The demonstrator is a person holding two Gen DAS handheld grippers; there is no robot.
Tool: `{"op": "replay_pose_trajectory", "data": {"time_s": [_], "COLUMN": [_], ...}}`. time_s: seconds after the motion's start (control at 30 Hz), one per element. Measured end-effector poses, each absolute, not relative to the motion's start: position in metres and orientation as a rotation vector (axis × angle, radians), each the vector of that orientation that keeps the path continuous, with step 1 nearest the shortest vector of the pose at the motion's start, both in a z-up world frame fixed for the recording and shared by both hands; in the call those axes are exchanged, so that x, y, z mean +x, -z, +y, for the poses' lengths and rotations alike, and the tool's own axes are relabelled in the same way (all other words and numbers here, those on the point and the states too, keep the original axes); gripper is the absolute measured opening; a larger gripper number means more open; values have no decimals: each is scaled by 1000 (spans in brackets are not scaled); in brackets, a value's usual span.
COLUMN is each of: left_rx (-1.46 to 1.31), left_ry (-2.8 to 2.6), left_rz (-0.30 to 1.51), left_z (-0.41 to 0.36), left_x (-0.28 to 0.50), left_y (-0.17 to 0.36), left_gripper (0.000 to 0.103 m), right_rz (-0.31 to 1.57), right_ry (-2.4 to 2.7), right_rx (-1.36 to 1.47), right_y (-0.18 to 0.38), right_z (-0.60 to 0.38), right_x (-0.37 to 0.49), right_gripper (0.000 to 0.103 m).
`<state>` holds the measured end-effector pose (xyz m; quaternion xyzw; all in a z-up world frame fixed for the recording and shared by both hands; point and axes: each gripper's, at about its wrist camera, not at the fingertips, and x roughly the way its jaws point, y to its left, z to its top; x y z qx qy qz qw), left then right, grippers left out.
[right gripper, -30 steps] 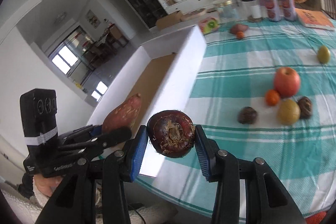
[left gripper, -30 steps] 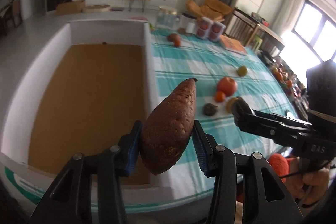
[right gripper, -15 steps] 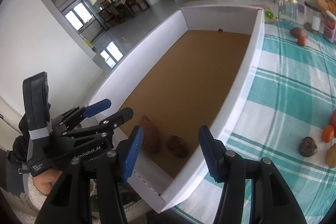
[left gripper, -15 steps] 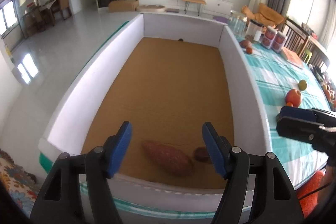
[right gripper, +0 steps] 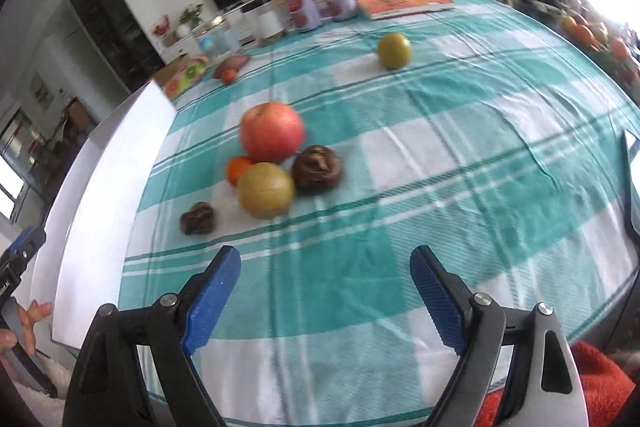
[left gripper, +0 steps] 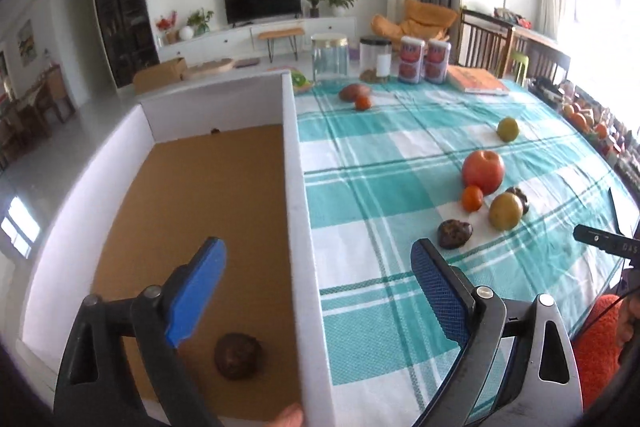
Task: Organize fruits
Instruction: 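Return both tools to the table and approach the remaining fruit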
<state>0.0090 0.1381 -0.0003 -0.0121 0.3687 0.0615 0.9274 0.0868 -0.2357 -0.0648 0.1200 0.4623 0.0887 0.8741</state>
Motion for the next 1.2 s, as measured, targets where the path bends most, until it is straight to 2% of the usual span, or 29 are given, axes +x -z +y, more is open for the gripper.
{"op": "replay_pose_trajectory", "data": {"time_s": [0.33, 0.5, 0.63, 0.73, 0.97, 1.2], "left_rx": [2, 97, 48, -6, -223, -28], "left_ry": [-175, -322, -227, -72, 98, 20], "left_rz": [772, 568, 447, 578, 947, 915], "left_z": [126, 102, 77, 60, 38, 8], "left_x": [0, -20, -32, -9, 70, 97], "left_y": [3, -19, -39, -27, 74, 99], "left_gripper": [94, 95, 101, 101, 100, 100], "right_rz": [922, 841, 797, 795, 795, 800], "right_ry": [-211, -197, -192, -194, -186, -184], "right_rx": [195, 150, 192, 239, 282, 281], "right_y": [83, 73, 67, 67, 67, 67], "right_z": [-213, -210, -219, -227, -235, -236], "right_x": [93, 80, 74, 74, 74, 74], "right_gripper": [87, 87, 87, 87, 87, 87]}}
